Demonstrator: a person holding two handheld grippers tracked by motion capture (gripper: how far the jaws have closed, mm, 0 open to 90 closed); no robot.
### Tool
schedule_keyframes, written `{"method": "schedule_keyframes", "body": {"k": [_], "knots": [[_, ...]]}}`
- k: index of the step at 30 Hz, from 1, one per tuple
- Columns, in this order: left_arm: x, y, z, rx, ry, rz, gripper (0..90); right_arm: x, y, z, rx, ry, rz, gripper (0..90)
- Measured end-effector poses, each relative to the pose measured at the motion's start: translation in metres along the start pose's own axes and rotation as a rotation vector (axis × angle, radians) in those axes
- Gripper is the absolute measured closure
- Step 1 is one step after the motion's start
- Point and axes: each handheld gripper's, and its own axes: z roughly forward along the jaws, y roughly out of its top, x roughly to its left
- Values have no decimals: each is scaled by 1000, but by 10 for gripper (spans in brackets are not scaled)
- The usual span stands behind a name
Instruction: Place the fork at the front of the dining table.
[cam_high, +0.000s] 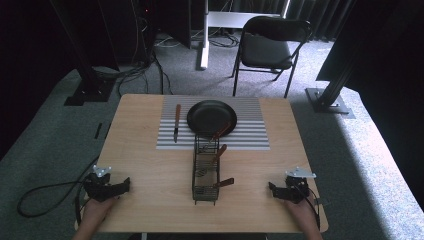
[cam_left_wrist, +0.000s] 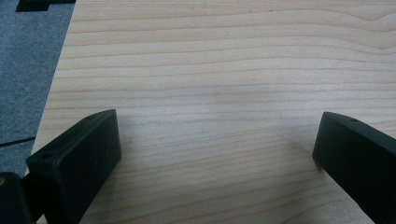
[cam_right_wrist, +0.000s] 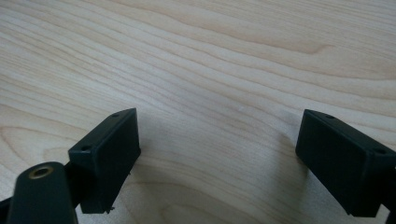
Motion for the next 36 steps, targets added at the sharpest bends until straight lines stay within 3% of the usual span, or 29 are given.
{"method": "schedule_keyframes", "body": {"k": [4,5,12,15,18,22,36], "knots": [[0,0,0,0,0,0,7,2,3,-1,19,-1,20,156],[0,0,0,0,0,0,7,3,4,-3,11,41,55,169],[0,0,0,0,0,0,8,15,19,-7,2,91,64,169],[0,0,0,0,0,0,7,26,36,-12,-40,143,61,169],[0,0,0,0,0,0,7,33,44,-14,-57,160,46,170],[0,0,0,-1,0,0,7,46,66,-16,-98,233,38,180],[0,0,0,0,0,2,8,71,130,-11,-183,311,16,200]]}}
